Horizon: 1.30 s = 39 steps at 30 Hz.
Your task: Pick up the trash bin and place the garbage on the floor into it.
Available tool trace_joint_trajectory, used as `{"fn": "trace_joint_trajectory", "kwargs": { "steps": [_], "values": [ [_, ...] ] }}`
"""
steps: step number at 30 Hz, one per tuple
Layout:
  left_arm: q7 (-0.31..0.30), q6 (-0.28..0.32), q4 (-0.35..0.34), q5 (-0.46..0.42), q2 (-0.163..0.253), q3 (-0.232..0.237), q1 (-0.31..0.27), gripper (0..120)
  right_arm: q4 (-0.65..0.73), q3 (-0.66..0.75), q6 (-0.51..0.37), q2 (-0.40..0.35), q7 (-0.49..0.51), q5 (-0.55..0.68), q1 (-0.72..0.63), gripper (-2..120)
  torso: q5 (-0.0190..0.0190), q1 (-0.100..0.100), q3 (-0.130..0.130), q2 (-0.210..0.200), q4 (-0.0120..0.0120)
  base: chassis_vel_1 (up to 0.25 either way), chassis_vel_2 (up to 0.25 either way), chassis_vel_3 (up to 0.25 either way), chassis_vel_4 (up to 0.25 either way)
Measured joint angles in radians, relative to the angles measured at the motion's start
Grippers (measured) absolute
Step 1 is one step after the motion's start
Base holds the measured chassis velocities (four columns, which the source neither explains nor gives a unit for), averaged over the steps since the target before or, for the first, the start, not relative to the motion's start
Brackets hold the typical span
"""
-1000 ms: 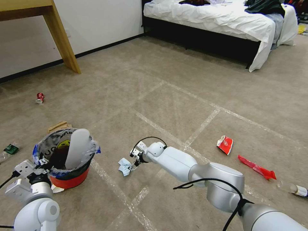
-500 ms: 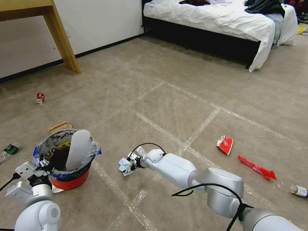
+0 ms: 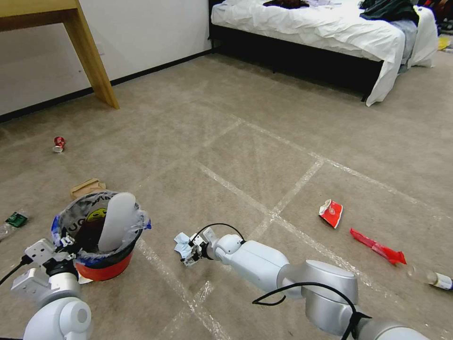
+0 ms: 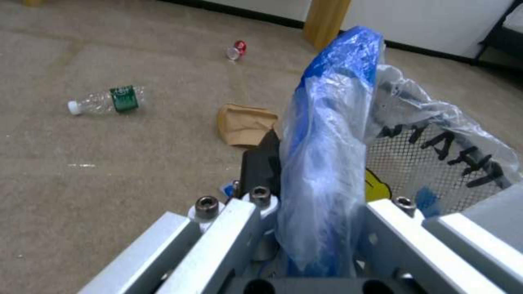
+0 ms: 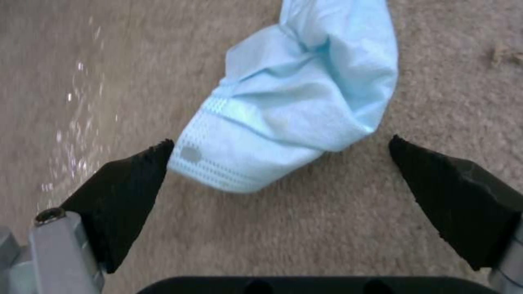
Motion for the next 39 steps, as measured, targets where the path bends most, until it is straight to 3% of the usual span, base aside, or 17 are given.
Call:
{"fn": "trace_joint_trajectory", "kwargs": {
  "steps": [9, 15, 25, 39],
  "values": [
    [0.007, -0.004, 0.009, 0.024, -0.012, 0.021, -0.003, 4, -0.01, 0.049, 0.08, 0.0, 0.028, 0.135, -0.066, 100, 0.0002, 0.0, 0.0, 0.0, -0.0003, 0.0, 0.0, 0.0, 0.0],
    [0.011, -0.005, 0.01, 0.036, -0.017, 0.028, -0.001, 4, -0.016, 0.049, 0.112, 0.0, 0.015, 0.062, -0.069, 100, 0.0, 0.0, 0.0, 0.0, -0.0002, 0.0, 0.0, 0.0, 0.0],
    [0.021, -0.006, -0.014, 0.047, -0.024, 0.028, 0.01, 4, 0.028, -0.011, 0.022, 0.0, 0.051, 0.056, 0.089, 100, -0.0002, 0.0, 0.0, 0.0, 0.0002, 0.0, 0.0, 0.0, 0.0],
    [0.024, -0.01, -0.019, 0.028, -0.009, 0.017, 0.008, 4, 0.016, -0.005, 0.075, 0.0, -0.017, -0.051, 0.079, 100, -0.0001, 0.0, 0.0, 0.0, 0.0001, 0.0, 0.0, 0.0, 0.0]
  ]
}}
